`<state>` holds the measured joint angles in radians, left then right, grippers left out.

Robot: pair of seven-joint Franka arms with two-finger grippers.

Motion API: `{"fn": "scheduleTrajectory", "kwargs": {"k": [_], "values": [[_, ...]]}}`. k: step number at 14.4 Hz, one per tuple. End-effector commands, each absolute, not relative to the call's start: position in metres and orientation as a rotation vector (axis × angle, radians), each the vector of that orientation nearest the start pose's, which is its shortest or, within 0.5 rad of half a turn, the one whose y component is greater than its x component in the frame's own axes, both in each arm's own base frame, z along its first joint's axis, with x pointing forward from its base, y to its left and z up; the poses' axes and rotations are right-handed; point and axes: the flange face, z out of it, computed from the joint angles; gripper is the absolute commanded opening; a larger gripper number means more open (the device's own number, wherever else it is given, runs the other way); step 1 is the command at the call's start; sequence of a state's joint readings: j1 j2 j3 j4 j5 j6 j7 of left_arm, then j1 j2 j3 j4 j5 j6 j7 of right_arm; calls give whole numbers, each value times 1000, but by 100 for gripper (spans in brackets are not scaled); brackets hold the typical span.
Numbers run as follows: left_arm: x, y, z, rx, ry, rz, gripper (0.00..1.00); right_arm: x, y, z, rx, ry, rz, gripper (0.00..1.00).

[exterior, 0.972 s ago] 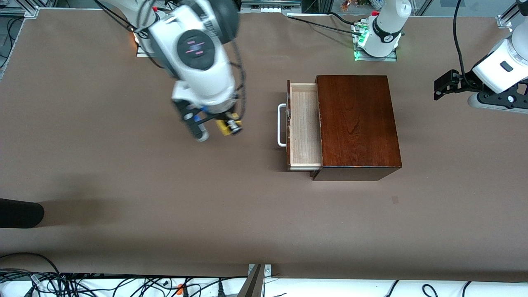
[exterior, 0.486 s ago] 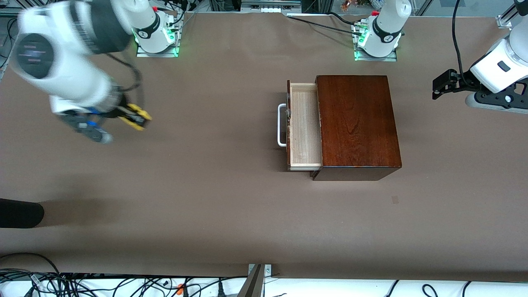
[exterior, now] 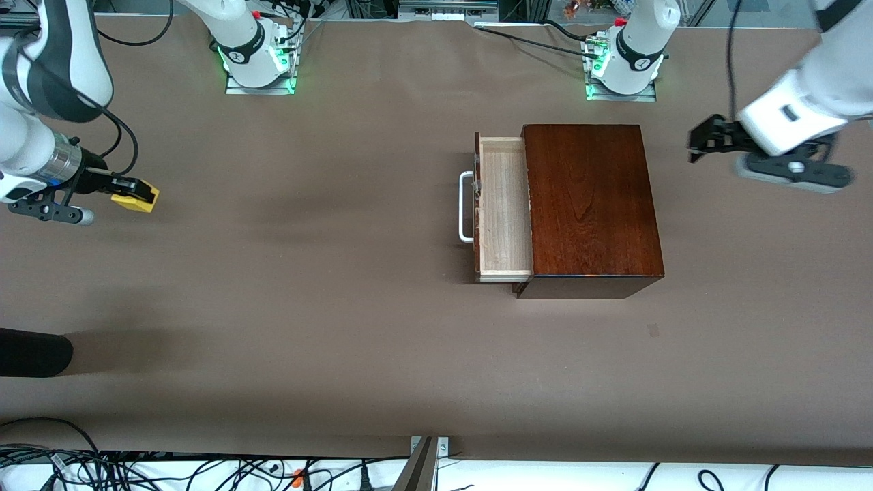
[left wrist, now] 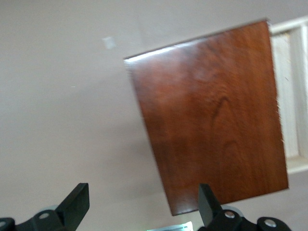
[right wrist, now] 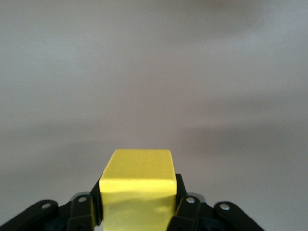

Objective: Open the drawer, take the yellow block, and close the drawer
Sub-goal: 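Set the cube down with the right gripper while the left gripper reaches the drawer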

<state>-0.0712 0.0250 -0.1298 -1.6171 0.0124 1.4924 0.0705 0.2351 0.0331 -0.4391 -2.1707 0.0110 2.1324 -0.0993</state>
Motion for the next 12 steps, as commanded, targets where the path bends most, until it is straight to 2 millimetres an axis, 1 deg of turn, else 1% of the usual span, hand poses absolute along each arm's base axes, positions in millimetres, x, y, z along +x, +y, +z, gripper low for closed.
{"fn": "scheduleTrajectory", "kwargs": {"k": [1,2,4,5,6,8,9,10,11,12], "values": [[530,-176,555,-3057,662,395,100,510,-127,313,-3158,6,75,0],[524,-206,544,-3048,750,433,100,511,-137,297,-3174,-33,84,0],[522,-252,512,-3067,936,543,100,510,-155,263,-3153,-63,81,0],[522,-279,503,-3053,1063,556,100,508,-162,247,-3129,-75,66,0],[530,-296,491,-3013,1206,545,100,507,-167,232,-3109,-89,56,0],[534,-343,461,-2938,1498,517,100,507,-172,214,-3099,-111,45,0],[529,-368,451,-2898,1613,483,100,506,-175,207,-3110,-104,50,0],[521,-396,438,-2843,1739,422,100,506,-176,206,-3113,-105,51,0],[520,-416,426,-2778,1844,329,100,506,-175,207,-3110,-107,51,0],[512,-441,412,-2708,1942,274,100,506,-175,206,-3110,-107,53,17]]}}
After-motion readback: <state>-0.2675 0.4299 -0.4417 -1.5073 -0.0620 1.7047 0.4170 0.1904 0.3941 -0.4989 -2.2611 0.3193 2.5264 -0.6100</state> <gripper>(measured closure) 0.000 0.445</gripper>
